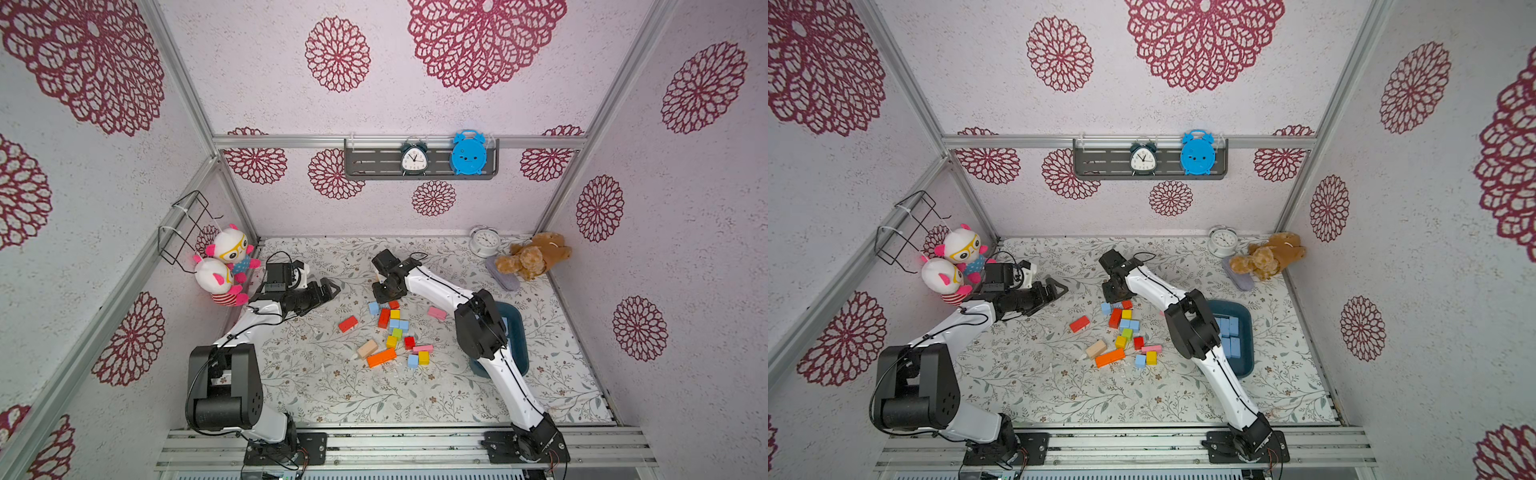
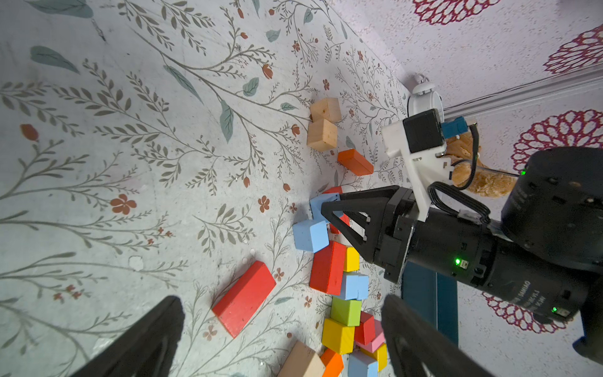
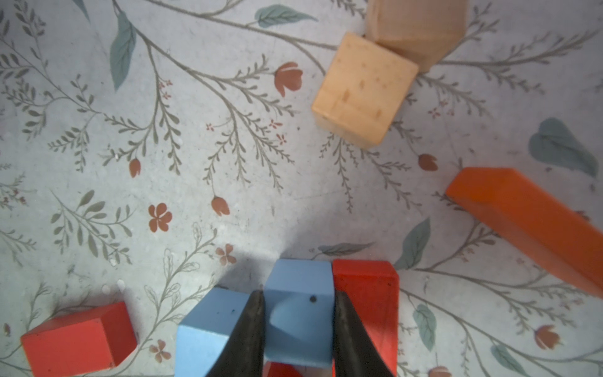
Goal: Pick out the blue building blocks
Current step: Pick up the building block from the center of the board, then place the building block in the storage box.
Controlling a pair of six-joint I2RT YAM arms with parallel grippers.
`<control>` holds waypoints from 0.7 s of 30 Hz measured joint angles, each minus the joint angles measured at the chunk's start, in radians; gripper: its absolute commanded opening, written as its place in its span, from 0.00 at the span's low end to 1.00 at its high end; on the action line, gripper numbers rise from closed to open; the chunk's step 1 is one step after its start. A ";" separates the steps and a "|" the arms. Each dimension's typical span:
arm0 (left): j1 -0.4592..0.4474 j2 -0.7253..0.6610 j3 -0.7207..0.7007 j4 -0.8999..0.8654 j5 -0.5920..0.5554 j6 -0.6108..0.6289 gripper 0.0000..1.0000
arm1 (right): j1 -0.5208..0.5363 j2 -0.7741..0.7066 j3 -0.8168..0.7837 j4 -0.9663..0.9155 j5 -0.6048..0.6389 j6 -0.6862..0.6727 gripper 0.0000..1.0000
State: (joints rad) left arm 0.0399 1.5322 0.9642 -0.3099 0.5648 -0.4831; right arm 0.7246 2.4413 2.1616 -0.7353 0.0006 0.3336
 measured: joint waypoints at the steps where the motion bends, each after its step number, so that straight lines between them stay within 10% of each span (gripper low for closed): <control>1: -0.004 0.002 0.000 0.000 0.002 0.001 0.99 | 0.000 -0.001 0.000 0.000 0.001 0.000 0.23; 7: -0.093 0.061 0.064 -0.004 0.017 0.011 0.99 | -0.010 -0.135 -0.182 0.042 0.047 0.003 0.22; 21: -0.461 0.363 0.437 -0.124 0.048 0.118 1.00 | -0.378 -1.125 -1.116 0.130 0.113 0.135 0.22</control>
State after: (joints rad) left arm -0.4210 1.8950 1.4010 -0.4343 0.6128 -0.3653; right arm 0.3470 1.3167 1.0454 -0.6056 0.1135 0.4683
